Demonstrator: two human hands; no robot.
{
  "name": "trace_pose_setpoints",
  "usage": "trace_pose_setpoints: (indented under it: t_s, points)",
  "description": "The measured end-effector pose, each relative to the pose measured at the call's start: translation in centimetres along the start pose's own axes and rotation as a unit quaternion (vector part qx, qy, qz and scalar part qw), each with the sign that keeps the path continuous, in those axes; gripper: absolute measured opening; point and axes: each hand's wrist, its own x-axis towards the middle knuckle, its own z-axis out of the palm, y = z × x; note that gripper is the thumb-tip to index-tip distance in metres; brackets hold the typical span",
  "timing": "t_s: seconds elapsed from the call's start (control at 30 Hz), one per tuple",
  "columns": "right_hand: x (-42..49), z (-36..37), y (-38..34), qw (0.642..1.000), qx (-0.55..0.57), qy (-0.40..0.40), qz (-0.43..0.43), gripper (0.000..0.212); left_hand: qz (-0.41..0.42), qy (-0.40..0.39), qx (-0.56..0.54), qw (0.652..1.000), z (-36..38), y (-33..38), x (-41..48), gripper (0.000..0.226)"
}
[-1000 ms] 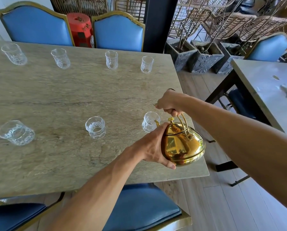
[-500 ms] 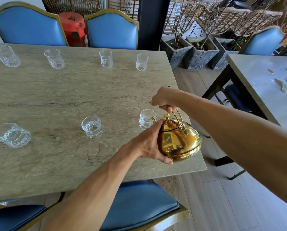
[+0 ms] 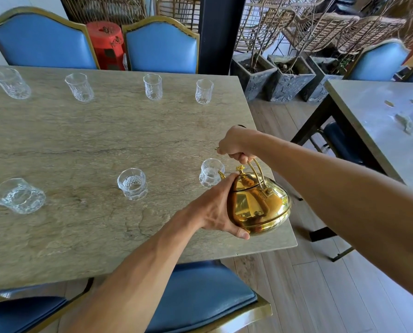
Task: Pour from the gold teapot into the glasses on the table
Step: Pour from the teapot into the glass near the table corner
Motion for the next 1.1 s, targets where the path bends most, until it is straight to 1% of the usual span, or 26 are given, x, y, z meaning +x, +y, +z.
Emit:
trace_pose_setpoints:
  t_s: [0.17,0.47,0.63,0.73,0.8,0.9,1.0,1.1]
  points:
    - [0.0,0.0,0.0,1.000,-0.002,0.009,-0.004,0.032,-0.001,-0.001,-0.004,1.000,0.0,0.2,0.1,0.133]
    - [-0.2,0.2,0.5,0.999,0.025,0.018,-0.010,0.027,0.000,-0.004,0.014,1.000,0.2,-0.2,-0.1,0.134]
    - [-0.4,0.4,1.2,0.997,0.074,0.032,-0.012,0.017,0.002,-0.005,0.033,0.999,-0.1,-0.1,-0.4,0.135]
    - [-0.6,0.5,1.8,0.994,0.101,0.041,-0.008,0.012,0.007,-0.007,0.066,0.998,-0.2,0.1,-0.4,0.137]
    - [-0.7,0.7,2.2,0.991,0.125,0.053,-0.010,0.016,0.010,-0.009,0.097,0.995,-0.3,0.1,-0.5,0.140]
    - [-1.3,1.0,2.9,0.985,0.159,0.069,-0.026,0.031,0.013,-0.020,0.138,0.990,-0.6,-0.1,-0.6,0.148]
    - [-2.8,1.0,3.6,0.979,0.167,0.101,-0.055,0.034,0.023,-0.041,0.176,0.983,-1.2,0.1,-0.6,0.151]
    - [-4.5,0.8,3.8,0.973,0.180,0.130,-0.070,0.035,0.039,-0.038,0.199,0.979,-1.5,0.9,-0.6,0.151]
